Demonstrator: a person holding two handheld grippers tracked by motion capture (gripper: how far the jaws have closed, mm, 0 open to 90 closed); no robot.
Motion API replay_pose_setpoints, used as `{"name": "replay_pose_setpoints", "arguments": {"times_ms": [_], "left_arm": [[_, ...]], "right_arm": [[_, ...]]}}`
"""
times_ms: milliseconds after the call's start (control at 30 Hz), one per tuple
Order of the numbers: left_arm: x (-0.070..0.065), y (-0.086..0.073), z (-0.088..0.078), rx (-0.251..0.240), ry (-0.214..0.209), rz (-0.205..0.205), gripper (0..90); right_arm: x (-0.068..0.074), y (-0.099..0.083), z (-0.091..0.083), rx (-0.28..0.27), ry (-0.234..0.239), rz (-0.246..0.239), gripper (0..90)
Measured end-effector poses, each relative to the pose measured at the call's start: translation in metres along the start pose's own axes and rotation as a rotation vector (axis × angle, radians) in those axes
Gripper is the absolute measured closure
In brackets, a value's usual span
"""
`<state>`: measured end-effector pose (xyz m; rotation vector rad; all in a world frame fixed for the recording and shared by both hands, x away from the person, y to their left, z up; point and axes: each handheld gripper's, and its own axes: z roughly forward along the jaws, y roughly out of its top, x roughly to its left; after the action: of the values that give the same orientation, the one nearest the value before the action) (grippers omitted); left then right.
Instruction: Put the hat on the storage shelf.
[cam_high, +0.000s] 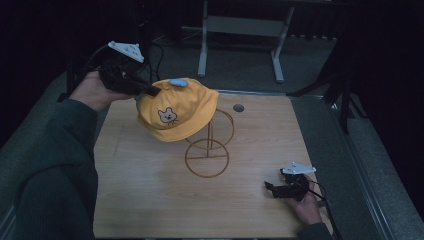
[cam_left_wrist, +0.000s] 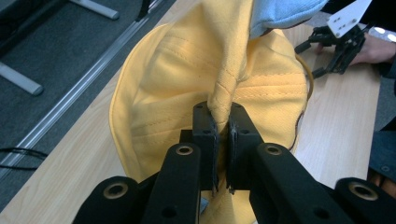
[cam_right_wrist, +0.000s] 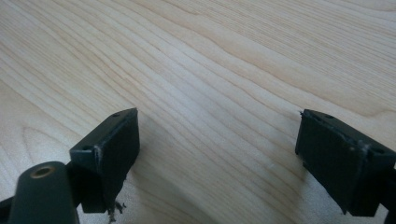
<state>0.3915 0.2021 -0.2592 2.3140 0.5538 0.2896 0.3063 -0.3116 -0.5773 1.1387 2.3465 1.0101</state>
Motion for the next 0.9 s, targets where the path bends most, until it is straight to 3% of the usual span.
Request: {"name": "replay_pose_setpoints", "arguments": {"times_ms": [900], "left_arm": [[-0.012,0.029,0.026,0.011,-0.017,0.023,84.3]], "right_arm": [[0.0,0.0,0.0,0.002,0.0,-0.002,13.6]]}}
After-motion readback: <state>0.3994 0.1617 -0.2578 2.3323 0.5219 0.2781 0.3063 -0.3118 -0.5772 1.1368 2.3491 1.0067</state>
